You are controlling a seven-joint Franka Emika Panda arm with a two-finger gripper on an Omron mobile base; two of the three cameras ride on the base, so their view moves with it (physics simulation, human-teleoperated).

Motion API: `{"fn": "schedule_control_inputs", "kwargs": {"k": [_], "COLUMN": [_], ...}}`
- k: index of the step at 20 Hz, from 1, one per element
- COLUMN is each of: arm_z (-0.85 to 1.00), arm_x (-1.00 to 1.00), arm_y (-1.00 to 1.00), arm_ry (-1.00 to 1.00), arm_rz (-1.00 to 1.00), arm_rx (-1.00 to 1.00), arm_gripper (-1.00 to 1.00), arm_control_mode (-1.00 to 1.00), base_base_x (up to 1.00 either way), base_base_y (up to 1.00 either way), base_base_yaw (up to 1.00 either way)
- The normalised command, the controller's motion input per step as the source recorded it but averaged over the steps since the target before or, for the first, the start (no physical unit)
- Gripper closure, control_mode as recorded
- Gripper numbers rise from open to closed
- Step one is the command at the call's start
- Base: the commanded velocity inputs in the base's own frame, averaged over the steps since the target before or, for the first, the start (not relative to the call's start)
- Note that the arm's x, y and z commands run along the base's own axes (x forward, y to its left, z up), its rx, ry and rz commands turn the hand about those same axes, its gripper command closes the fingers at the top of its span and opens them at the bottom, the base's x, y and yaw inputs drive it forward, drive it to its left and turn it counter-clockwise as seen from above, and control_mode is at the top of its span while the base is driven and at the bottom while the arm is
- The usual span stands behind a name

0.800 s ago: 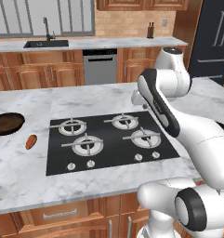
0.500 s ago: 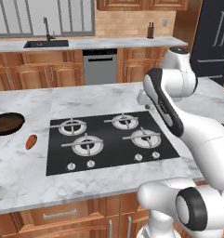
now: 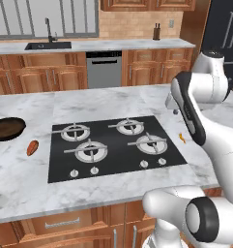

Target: Place both pans onto different burners. Then place the sweet potato and the shrimp on different pans.

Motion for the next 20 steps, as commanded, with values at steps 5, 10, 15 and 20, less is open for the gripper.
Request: {"fn": "schedule_control_inputs", "kwargs": {"k": [5, 10, 15, 20], "arm_z": [0.0, -0.04, -0.25, -0.42], "arm_x": [-0.2, -0.21, -0.28, -0.2], "arm_y": [-0.74, -0.67, -0.7, -0.61], "arm_ry": [0.02, 0.03, 0.0, 0.0], "arm_rz": [-0.23, -0.21, -0.15, -0.11], "arm_rx": [0.0, 0.0, 0.02, 0.02], "arm_gripper": [-1.0, -1.0, -1.0, -1.0], "arm_control_mode": [-1.0, -1.0, -1.0, -1.0], "base_base_x": [0.0, 0.0, 0.0, 0.0], "base_base_y": [0.0, 0.0, 0.0, 0.0], "base_base_yaw": [0.0, 0.0, 0.0, 0.0]}}
